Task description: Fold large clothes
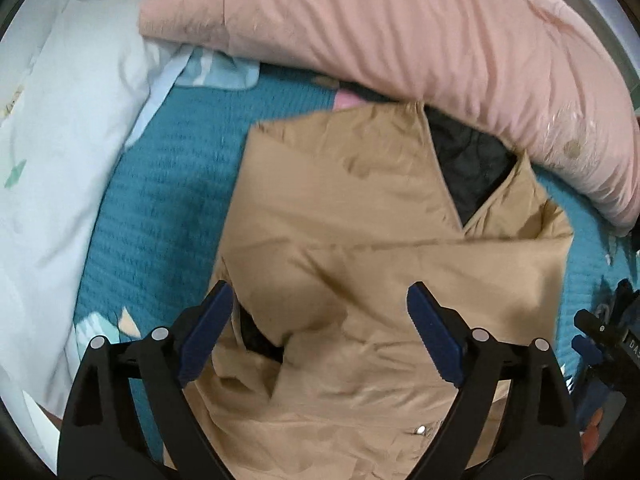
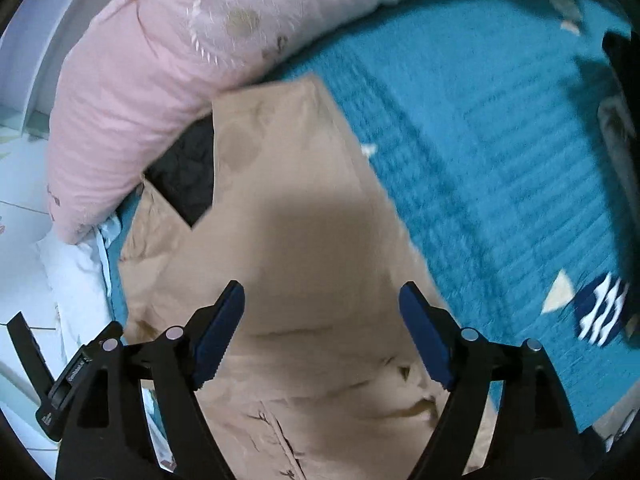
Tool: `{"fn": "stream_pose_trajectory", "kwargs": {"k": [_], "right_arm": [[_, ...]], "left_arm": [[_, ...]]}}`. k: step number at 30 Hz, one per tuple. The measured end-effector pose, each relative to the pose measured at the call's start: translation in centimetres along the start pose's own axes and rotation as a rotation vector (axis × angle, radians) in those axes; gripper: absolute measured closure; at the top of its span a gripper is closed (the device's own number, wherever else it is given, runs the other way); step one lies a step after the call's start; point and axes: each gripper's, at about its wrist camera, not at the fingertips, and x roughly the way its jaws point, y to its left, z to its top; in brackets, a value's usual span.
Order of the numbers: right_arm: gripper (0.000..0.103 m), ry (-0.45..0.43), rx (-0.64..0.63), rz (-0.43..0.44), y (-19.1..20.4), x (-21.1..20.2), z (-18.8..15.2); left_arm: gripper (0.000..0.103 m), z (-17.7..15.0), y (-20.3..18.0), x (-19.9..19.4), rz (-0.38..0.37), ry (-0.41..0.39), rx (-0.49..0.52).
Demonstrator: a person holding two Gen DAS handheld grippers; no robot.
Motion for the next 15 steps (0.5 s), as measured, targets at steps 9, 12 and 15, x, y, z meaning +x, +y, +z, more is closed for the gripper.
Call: {"fn": "stream_pose_trajectory", "kwargs": {"k": [9,12,15], "right_arm": [[0.026,-0.038,-0.033,-0.068,1.4,0.2,5.3],[0.026,-0.028,-0.044,-0.090,1.9,1.4,7.4],[0.026,0.000,-0.047,-0.106,2.5,3.2,9.3]], "left_arm": [[0.014,5.0,1.4,2.9,-0.016,0.021,-0.017],[0.014,6.9,2.3,5.3,-0.061,0.078,-0.047],[0.014,8.7,2.8,7.0,-0.084,0.093,-0.051]]}}
